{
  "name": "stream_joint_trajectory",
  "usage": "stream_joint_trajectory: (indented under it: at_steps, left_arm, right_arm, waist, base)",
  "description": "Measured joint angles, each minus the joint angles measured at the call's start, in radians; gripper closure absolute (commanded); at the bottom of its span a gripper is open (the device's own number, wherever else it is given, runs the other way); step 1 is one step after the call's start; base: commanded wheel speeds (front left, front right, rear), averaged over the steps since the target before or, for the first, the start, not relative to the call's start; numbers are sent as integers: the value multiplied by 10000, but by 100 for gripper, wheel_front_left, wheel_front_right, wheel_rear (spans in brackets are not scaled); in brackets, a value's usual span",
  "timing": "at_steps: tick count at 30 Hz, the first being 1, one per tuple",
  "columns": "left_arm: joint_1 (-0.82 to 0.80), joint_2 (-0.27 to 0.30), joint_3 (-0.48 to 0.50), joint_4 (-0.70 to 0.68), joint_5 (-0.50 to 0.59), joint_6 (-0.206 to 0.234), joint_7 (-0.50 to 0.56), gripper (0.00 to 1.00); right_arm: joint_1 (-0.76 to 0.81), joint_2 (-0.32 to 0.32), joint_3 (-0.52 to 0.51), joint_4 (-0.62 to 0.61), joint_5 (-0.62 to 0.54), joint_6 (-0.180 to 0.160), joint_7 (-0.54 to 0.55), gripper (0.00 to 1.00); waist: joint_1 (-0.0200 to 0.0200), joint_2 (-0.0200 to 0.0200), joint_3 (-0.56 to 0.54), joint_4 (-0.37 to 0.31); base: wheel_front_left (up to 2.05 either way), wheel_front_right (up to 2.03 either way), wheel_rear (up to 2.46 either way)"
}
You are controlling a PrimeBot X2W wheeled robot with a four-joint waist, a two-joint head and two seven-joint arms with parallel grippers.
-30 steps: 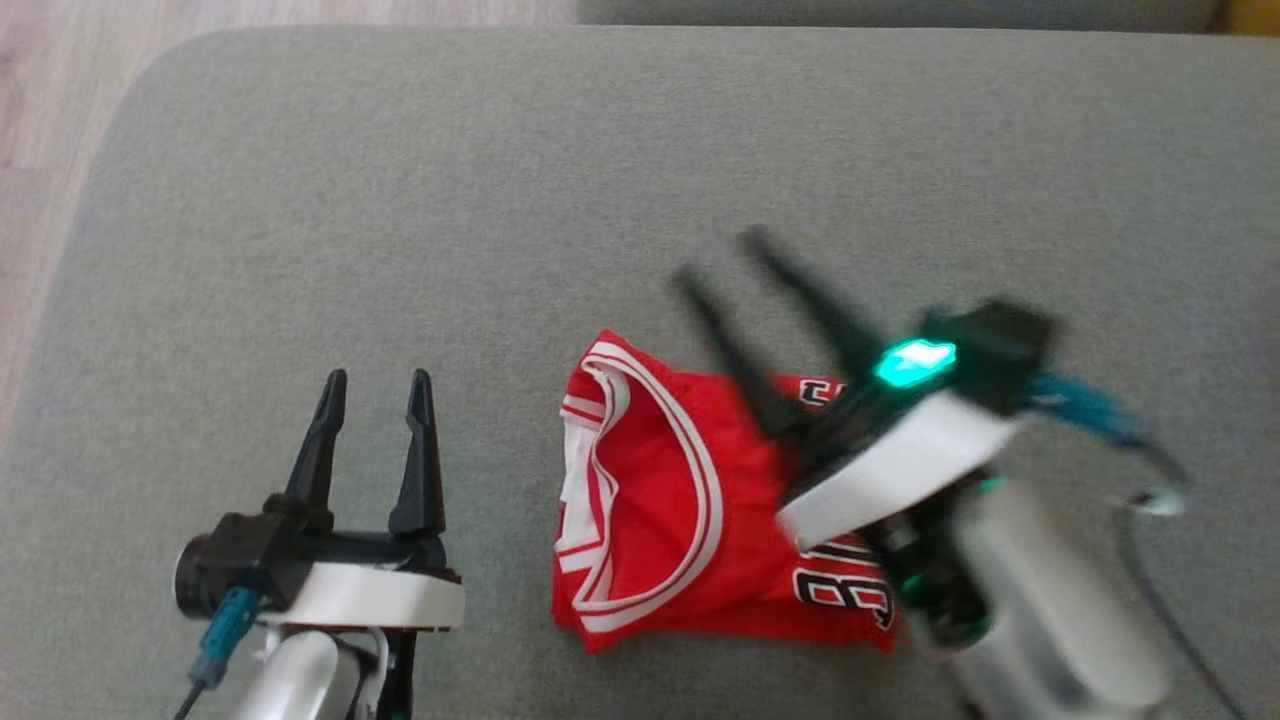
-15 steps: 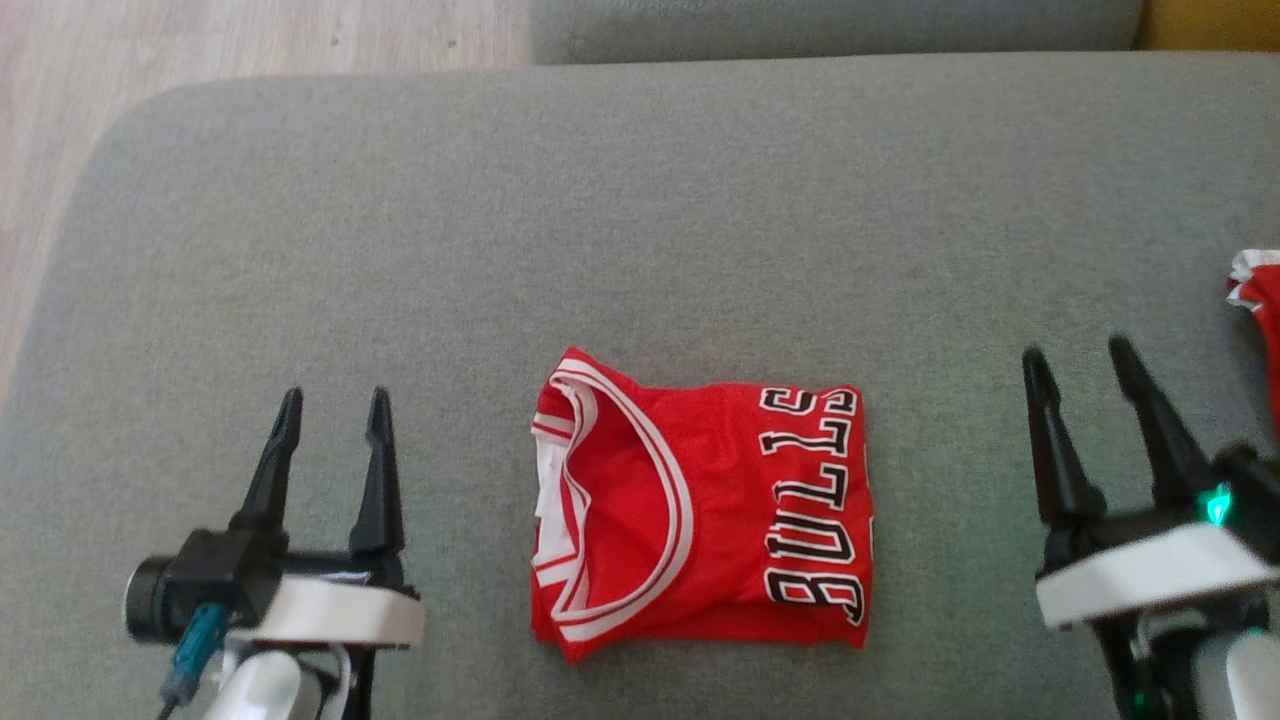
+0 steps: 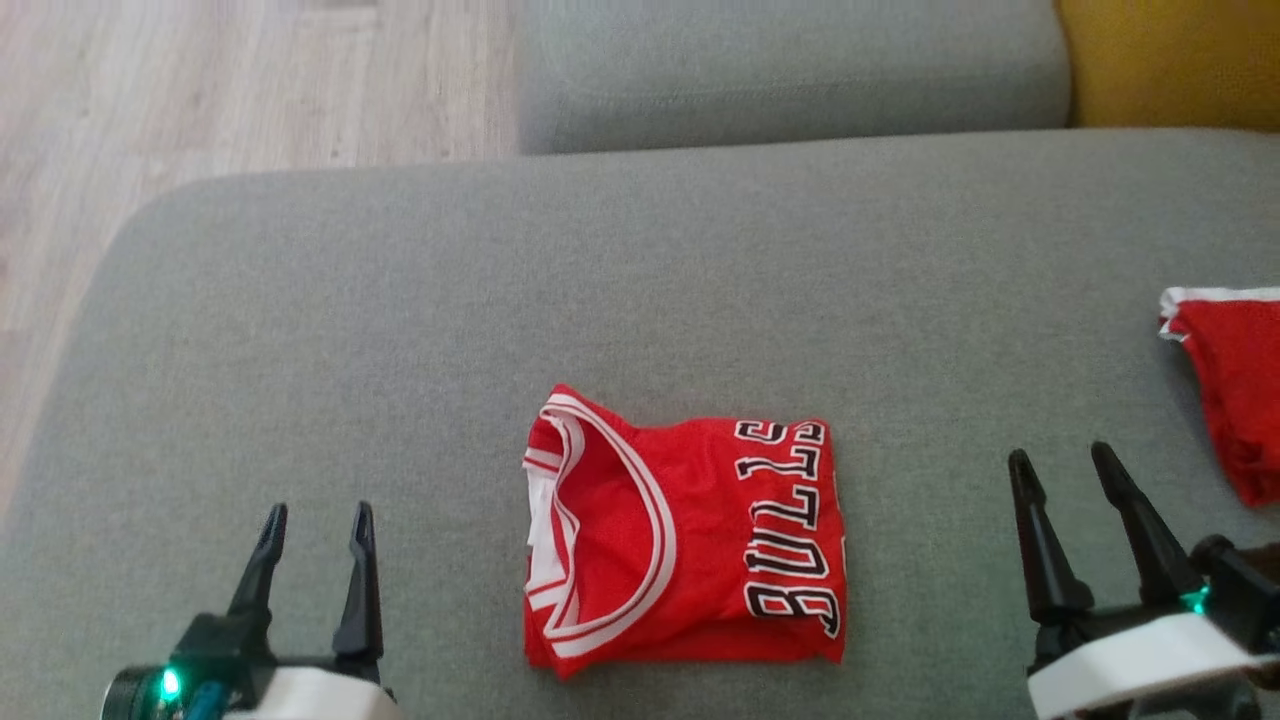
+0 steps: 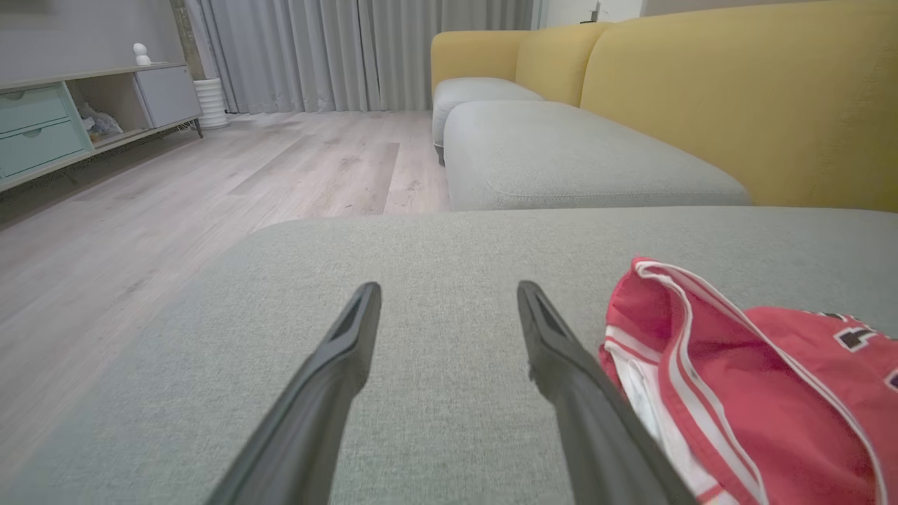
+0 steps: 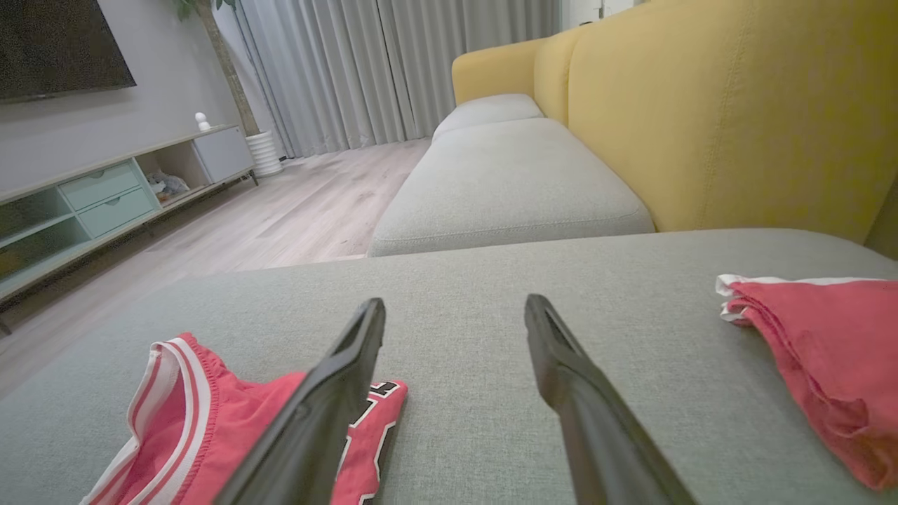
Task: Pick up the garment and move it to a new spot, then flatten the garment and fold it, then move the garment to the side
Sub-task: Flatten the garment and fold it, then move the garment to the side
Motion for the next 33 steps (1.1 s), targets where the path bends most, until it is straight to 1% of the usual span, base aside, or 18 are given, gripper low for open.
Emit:
stream_joint_trajectory:
  at_steps: [4,8,19,33]
  left_arm:
    - [406,58,-31,-148,4,196,238,0]
    - [528,88,-36,-171,4,311,257,0]
    - [533,104,-71,-121,-2,332,334,0]
    - [523,113,-142,-109,0,408,328,0]
  right_arm:
    - [282,29,-144,-332,-178,0,230,0]
    - [446,56,-209,-560,-343,0,401,0]
    - [773,253,-360,-775,-393,0,794,0]
    - [757,280,-441,-690,-384,0,970,0]
  waist:
    - [0,0,-354,-101]
    - [1,0,-467,-147]
    - [1,0,-554,-166]
    - [2,0,-487,-74]
  base:
    - [0,0,0]
    - [0,0,0]
    - [0,0,0]
    - [0,0,0]
